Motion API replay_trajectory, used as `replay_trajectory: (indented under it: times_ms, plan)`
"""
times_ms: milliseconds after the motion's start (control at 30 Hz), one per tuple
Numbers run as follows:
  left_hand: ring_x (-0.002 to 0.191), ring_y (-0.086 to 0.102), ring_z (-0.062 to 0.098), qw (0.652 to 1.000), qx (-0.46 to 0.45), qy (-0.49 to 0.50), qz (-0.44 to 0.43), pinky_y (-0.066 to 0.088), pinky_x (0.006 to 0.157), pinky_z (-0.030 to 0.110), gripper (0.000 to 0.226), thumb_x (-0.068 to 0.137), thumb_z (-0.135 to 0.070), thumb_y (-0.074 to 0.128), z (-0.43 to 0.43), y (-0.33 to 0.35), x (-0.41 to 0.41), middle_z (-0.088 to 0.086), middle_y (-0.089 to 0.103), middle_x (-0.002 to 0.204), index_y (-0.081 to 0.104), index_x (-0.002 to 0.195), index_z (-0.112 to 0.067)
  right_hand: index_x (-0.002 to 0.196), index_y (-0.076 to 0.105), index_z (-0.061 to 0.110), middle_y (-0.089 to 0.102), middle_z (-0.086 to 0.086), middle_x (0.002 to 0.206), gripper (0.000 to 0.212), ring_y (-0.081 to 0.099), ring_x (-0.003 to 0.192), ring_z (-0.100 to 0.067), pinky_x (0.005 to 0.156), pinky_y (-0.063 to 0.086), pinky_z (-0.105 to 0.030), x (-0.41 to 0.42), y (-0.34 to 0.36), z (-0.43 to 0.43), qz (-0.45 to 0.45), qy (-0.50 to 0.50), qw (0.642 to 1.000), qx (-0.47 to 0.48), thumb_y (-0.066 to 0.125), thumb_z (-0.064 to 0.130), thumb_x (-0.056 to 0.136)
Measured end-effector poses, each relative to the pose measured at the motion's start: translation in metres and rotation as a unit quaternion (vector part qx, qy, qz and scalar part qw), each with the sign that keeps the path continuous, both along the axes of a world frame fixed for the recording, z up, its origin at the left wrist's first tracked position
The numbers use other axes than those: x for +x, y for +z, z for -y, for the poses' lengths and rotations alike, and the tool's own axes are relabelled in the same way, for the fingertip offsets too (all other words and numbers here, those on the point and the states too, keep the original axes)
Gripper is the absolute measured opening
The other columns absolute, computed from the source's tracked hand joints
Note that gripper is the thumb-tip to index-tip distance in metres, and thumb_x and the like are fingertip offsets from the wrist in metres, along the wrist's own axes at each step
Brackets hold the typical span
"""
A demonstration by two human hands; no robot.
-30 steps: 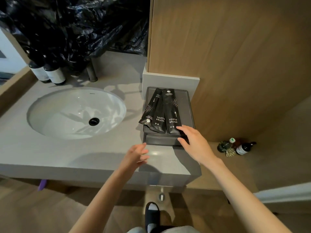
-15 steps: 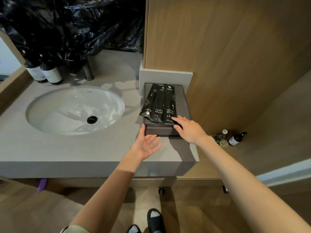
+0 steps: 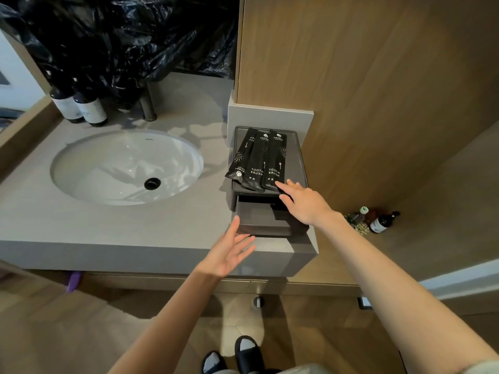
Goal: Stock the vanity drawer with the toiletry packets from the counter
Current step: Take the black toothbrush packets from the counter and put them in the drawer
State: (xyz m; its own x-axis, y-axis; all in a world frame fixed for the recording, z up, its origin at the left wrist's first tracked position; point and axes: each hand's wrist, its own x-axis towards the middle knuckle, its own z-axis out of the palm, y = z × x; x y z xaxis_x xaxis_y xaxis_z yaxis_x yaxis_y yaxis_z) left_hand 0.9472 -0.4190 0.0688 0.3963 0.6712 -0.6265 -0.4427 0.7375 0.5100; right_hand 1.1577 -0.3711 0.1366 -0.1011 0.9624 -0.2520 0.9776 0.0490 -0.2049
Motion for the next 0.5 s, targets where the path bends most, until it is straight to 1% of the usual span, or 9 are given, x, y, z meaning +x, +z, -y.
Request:
replay_trajectory:
  times_ms: [33, 167, 267, 367, 433, 500]
  plan:
    - [0.112, 0.058, 0.022, 1.0, 0.005, -0.003, -0.015, 0.051, 0.094, 0.034, 0.088, 0.081, -0.05, 0.061, 0.005, -0.003, -0.001, 0.018, 0.034, 0.149, 0.018, 0.149, -0.015, 0.152, 0.019, 0.031, 0.018, -0.007, 0.16, 0.05, 0.019, 0.147, -0.028, 0.114, 0.029, -0.039, 0.0, 0.0, 0.0, 0.002, 0.002, 1.0, 0.001, 0.028, 0.036, 0.104]
    - [0.11, 0.061, 0.024, 0.998, -0.008, 0.013, -0.059, 0.051, 0.093, 0.035, 0.071, 0.085, -0.043, 0.061, 0.02, -0.004, -0.002, 0.017, 0.043, 0.144, 0.031, 0.143, -0.014, 0.152, 0.016, 0.032, 0.016, -0.007, 0.16, 0.05, 0.018, 0.147, -0.029, 0.112, 0.033, -0.04, 0.0, 0.0, 0.001, 0.009, 0.008, 1.0, 0.003, 0.028, 0.036, 0.104]
    - [0.1, 0.065, 0.021, 0.996, -0.023, 0.014, -0.082, 0.054, 0.086, 0.032, 0.068, 0.083, -0.045, 0.063, 0.029, -0.004, -0.004, 0.014, 0.049, 0.139, 0.038, 0.138, -0.012, 0.152, 0.014, 0.032, 0.016, -0.008, 0.16, 0.051, 0.018, 0.147, -0.03, 0.111, 0.036, -0.043, 0.0, -0.001, 0.001, 0.026, 0.014, 1.0, 0.01, 0.027, 0.036, 0.104]
    - [0.097, 0.066, 0.02, 0.994, -0.035, -0.01, -0.104, 0.055, 0.085, 0.032, 0.058, 0.084, -0.046, 0.062, 0.036, -0.004, -0.008, 0.011, 0.054, 0.135, 0.045, 0.128, -0.012, 0.152, 0.014, 0.032, 0.017, -0.008, 0.16, 0.051, 0.019, 0.147, -0.031, 0.109, 0.039, -0.044, -0.001, -0.002, 0.002, 0.031, 0.017, 0.999, 0.015, 0.027, 0.037, 0.104]
    - [0.097, 0.066, 0.021, 0.993, -0.041, -0.023, -0.111, 0.055, 0.085, 0.033, 0.055, 0.084, -0.045, 0.062, 0.04, -0.003, -0.012, 0.012, 0.058, 0.128, 0.046, 0.123, -0.009, 0.152, 0.014, 0.032, 0.017, -0.008, 0.16, 0.051, 0.019, 0.147, -0.031, 0.108, 0.04, -0.043, -0.001, -0.002, 0.003, 0.03, 0.018, 0.999, 0.018, 0.027, 0.037, 0.104]
    - [0.1, 0.067, 0.022, 0.991, -0.023, -0.05, -0.123, 0.054, 0.088, 0.033, 0.053, 0.087, -0.043, 0.059, 0.049, -0.005, -0.018, 0.014, 0.06, 0.122, 0.045, 0.122, -0.005, 0.153, 0.013, 0.032, 0.016, -0.007, 0.16, 0.051, 0.018, 0.147, -0.031, 0.108, 0.04, -0.043, -0.001, -0.002, 0.003, 0.033, 0.02, 0.999, 0.02, 0.027, 0.037, 0.104]
